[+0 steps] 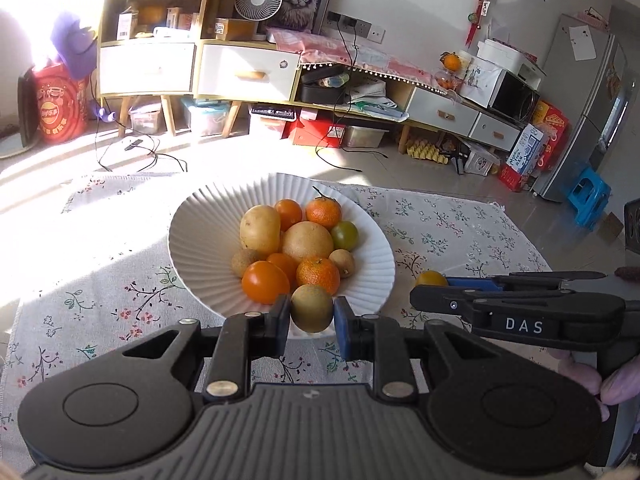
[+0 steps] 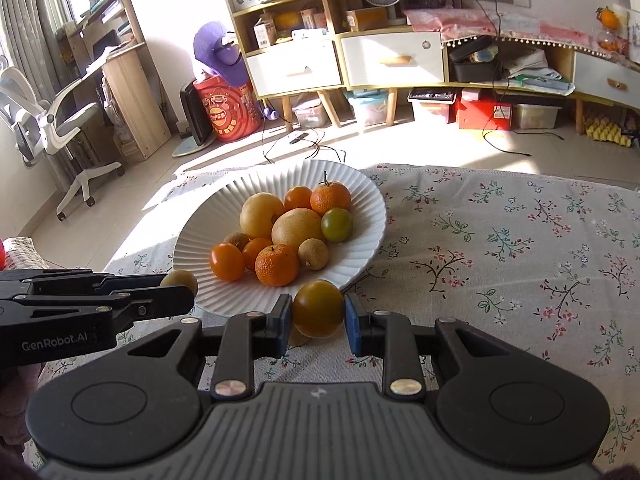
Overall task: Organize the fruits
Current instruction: 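Lift both held fruits and carry them over the white plate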
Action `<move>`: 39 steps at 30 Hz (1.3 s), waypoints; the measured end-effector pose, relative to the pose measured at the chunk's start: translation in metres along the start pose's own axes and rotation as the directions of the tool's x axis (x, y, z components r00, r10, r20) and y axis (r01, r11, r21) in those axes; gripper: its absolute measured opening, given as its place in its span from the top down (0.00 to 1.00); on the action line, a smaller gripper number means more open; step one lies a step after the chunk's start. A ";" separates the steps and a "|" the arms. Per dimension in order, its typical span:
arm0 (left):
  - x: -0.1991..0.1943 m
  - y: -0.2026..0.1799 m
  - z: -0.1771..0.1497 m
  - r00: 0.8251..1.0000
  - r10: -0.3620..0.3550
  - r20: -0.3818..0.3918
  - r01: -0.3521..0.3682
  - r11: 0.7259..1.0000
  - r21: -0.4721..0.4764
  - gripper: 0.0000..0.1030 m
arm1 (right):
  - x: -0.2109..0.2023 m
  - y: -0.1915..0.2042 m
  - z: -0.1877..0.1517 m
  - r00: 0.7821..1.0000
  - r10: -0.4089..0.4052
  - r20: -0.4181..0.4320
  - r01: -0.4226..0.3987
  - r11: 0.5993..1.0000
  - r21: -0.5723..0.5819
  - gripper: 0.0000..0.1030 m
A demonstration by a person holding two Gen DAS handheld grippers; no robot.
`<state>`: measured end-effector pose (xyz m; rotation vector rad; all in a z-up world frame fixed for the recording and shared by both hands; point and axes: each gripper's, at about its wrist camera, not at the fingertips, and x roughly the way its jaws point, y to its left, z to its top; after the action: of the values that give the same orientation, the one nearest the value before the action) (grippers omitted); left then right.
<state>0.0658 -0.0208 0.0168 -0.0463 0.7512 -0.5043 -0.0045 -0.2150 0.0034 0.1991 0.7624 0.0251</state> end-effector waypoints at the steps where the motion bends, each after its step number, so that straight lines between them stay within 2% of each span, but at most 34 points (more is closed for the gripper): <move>1: 0.000 0.002 0.002 1.000 0.006 0.005 -0.006 1.000 -0.006 0.89 | 0.001 0.000 0.002 1.000 -0.001 0.004 0.001 1.000 0.002 0.76; 7: 0.014 0.012 0.019 0.996 0.083 0.012 -0.083 0.995 0.051 0.89 | 0.009 -0.004 0.009 1.000 0.008 0.002 -0.008 1.000 0.014 0.76; 14: 0.043 0.032 0.030 0.991 0.129 -0.025 -0.128 0.991 0.047 0.89 | 0.024 -0.006 0.015 1.000 0.018 0.009 -0.018 1.000 -0.017 0.76; 21: 0.055 0.040 0.038 0.997 0.079 -0.015 -0.078 0.997 0.026 0.88 | 0.038 -0.007 0.020 1.000 0.012 -0.005 -0.012 0.999 -0.053 0.76; 28: 0.075 0.045 0.036 0.993 0.100 -0.055 -0.099 0.995 0.024 0.88 | 0.050 -0.008 0.021 1.000 -0.001 -0.021 0.000 0.997 -0.074 0.76; 39: 0.075 0.050 0.039 0.996 0.081 -0.038 -0.081 0.997 0.014 0.88 | 0.056 -0.013 0.029 1.000 -0.001 -0.002 0.001 0.999 -0.047 0.76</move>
<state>0.1592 -0.0164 -0.0140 0.0057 0.7846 -0.4337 0.0551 -0.2278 -0.0166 0.1539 0.7627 0.0424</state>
